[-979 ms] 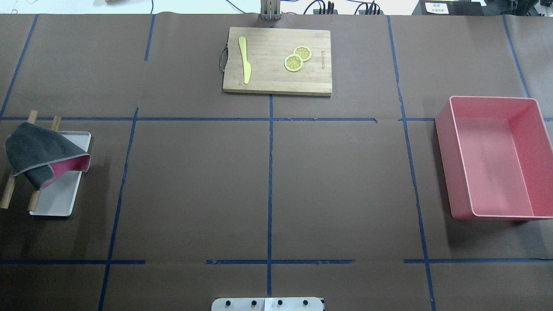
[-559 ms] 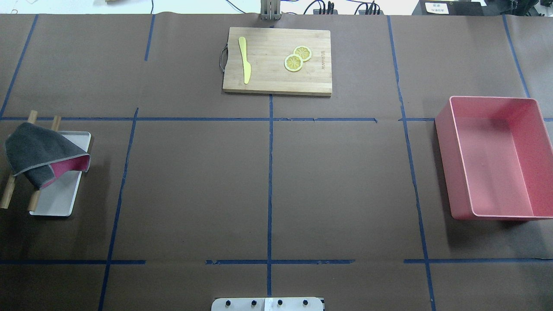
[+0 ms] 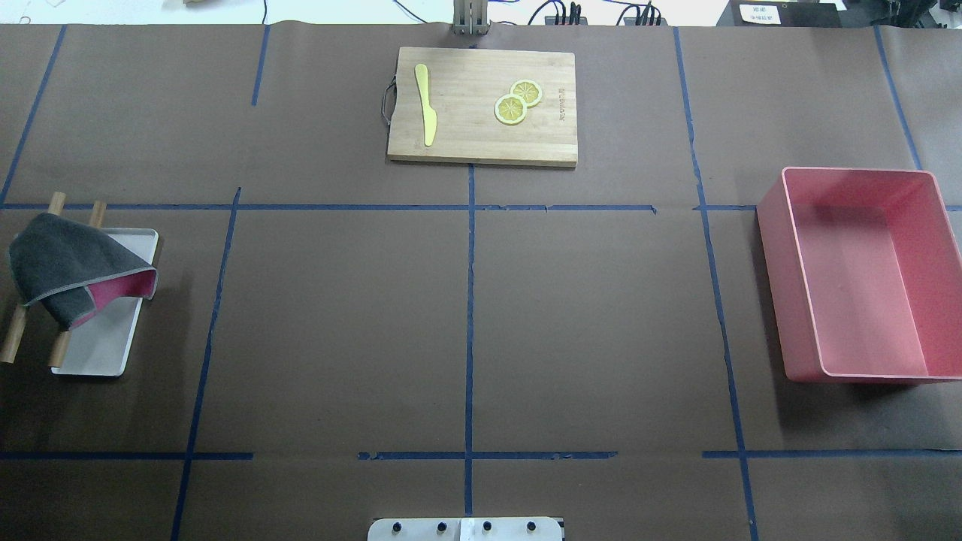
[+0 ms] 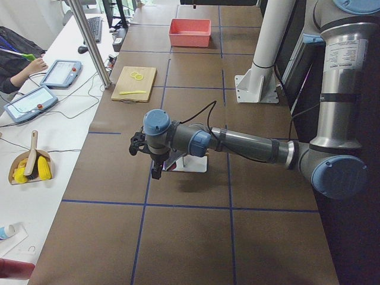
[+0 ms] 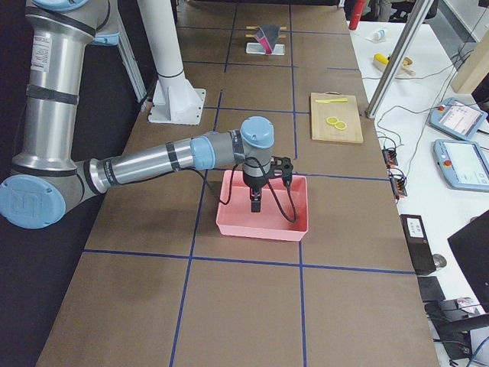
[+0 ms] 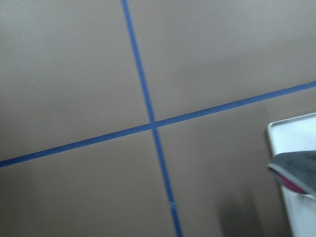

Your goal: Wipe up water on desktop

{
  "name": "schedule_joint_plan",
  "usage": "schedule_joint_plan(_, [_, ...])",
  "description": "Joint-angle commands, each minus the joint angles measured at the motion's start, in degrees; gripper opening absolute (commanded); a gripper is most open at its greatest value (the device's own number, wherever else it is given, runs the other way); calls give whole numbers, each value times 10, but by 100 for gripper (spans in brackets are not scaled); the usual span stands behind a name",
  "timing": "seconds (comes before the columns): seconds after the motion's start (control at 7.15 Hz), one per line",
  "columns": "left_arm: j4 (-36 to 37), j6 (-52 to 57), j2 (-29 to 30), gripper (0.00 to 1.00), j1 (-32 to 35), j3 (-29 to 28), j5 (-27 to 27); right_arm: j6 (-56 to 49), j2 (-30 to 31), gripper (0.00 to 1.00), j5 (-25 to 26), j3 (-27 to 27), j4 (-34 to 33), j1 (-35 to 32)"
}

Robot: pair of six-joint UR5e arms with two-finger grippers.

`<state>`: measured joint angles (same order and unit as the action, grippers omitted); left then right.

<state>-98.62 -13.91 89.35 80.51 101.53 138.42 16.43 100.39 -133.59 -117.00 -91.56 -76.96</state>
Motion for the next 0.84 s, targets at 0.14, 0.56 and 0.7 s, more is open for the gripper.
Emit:
schedule_joint_plan(0.14, [-84,-190,-2,100,-93,13,-28,2,0,100,0,0,2,1])
schedule_joint_plan(0.56, [-93,-212,-5,100,-127,13,-47,2,1,100,0,1,2,1])
schedule_joint_plan(0.7, [-93,-212,-8,100,-131,12,-47,2,2,100,0,2,2,1])
